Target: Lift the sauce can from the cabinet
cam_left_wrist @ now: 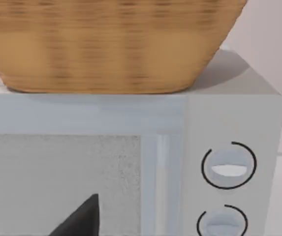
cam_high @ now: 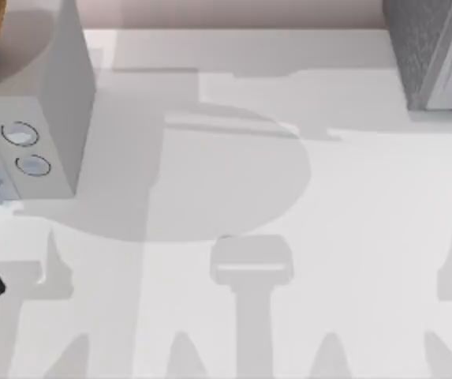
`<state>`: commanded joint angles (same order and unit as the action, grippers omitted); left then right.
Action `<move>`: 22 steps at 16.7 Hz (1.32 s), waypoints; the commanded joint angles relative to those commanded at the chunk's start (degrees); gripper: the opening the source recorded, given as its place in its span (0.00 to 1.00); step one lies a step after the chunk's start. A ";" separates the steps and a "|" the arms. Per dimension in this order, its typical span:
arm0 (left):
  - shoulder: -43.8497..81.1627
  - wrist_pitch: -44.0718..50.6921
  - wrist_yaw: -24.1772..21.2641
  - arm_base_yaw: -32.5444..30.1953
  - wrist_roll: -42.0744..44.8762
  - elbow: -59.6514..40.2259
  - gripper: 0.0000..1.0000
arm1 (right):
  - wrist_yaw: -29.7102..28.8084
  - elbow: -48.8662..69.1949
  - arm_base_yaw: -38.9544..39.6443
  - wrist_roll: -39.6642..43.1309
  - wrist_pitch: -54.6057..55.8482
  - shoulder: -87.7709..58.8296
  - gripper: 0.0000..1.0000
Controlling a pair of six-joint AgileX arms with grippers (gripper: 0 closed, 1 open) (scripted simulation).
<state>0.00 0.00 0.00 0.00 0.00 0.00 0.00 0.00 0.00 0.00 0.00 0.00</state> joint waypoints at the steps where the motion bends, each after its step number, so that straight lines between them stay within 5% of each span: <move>1: 0.00 0.00 0.00 0.00 0.00 0.00 1.00 | 0.00 0.00 0.00 0.00 0.00 0.00 1.00; 8: 0.00 0.00 0.00 0.00 0.00 0.00 1.00 | -1.37 12.61 1.69 -0.30 -2.93 -10.26 1.00; 22: 0.00 0.00 0.00 0.00 0.00 0.00 1.00 | -9.22 82.76 9.04 -0.72 -20.29 -63.83 1.00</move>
<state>0.00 0.00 0.00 0.00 0.00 0.00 -9.22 82.76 9.04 -0.72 -20.29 -63.83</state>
